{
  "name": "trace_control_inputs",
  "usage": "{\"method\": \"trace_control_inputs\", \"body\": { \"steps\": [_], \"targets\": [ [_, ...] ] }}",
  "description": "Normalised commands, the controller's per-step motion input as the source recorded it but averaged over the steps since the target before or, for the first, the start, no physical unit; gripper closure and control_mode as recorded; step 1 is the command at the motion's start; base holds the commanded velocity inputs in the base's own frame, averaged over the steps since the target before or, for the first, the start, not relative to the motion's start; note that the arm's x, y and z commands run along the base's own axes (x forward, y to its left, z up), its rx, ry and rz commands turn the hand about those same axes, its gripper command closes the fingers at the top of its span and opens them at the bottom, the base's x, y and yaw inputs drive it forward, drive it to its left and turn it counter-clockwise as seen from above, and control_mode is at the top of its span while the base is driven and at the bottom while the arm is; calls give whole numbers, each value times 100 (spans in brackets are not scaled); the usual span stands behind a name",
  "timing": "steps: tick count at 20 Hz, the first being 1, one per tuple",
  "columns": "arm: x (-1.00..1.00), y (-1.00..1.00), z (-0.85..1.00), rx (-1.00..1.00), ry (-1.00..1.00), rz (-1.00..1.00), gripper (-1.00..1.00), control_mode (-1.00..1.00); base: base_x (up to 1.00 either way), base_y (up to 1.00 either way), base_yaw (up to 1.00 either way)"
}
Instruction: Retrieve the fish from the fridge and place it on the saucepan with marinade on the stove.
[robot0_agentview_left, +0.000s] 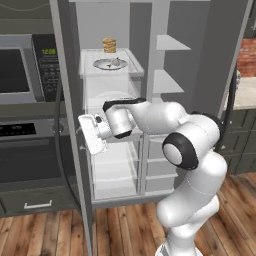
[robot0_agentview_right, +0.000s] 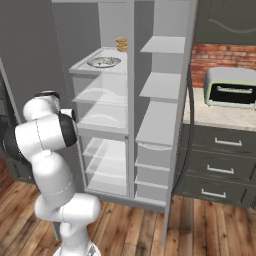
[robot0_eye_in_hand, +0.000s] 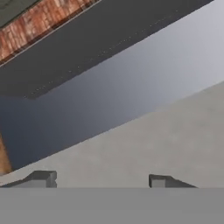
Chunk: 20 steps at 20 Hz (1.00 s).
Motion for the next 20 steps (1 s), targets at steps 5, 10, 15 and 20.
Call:
{"method": "trace_control_inputs", "body": {
  "steps": [5, 10, 15, 20],
  "targets": [
    [-31, 0, 4, 0, -33, -17, -100, -100, 0, 0, 0],
    [-52, -70, 30, -1, -6, -24, -100, -100, 0, 0, 0],
    [-16, -84, 78, -7, 36, -36, -100, -100, 0, 0, 0],
    [-12, -56, 100, -14, 41, -41, -100, -100, 0, 0, 0]
  ]
}}
